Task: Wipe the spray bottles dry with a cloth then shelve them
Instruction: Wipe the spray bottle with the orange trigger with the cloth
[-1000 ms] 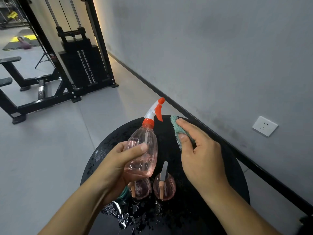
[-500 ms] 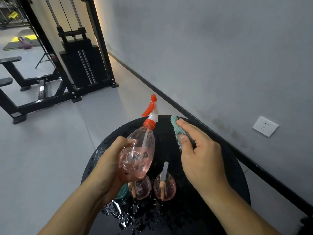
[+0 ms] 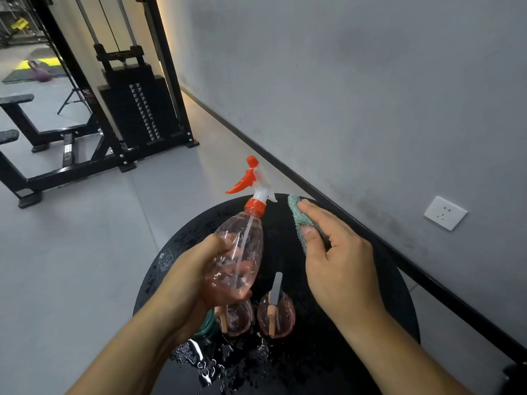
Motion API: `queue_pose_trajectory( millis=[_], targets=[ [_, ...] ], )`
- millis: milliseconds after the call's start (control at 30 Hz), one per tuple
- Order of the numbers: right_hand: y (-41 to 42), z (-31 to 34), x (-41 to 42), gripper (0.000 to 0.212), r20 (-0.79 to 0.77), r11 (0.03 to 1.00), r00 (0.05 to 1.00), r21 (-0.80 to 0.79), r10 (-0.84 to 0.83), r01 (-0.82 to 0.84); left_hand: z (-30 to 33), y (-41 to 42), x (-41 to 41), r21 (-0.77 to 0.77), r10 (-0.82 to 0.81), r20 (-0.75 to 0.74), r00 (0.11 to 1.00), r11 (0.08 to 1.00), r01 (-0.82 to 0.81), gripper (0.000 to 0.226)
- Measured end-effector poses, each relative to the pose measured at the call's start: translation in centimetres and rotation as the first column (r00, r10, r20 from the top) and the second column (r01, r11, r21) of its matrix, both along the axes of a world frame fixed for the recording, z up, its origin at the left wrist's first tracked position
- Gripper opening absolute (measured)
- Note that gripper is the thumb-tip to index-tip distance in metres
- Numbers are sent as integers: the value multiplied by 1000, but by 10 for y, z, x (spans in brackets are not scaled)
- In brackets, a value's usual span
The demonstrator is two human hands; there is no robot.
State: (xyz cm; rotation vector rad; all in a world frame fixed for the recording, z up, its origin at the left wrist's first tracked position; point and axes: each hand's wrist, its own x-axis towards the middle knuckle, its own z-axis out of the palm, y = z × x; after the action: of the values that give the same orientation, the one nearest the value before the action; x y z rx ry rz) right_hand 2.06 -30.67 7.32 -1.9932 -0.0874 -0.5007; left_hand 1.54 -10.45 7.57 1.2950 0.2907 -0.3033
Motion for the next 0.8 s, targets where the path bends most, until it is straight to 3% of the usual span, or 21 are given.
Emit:
queue_pose_trajectory(
  millis=[167,333,500,800],
  targets=[
    [0,0,1,42,6,1000,1000,7,-2,2,-3,2,0,29,-10,15,1000,1000,10,45],
    [0,-1,1,42,13,1000,1000,-12,-7,7,-4,2,-1,0,-66,10,998,998,66,65],
    [-1,-1,2,41,10,1000,1000,-2,-11,11,-7,2,-1,-44,-47,-9,999,998,47,44],
    [-12,2,7,41,80,995,995,-77,-57,63,-2,-1,-5,71,-84,85,993,994,78,43]
  ],
)
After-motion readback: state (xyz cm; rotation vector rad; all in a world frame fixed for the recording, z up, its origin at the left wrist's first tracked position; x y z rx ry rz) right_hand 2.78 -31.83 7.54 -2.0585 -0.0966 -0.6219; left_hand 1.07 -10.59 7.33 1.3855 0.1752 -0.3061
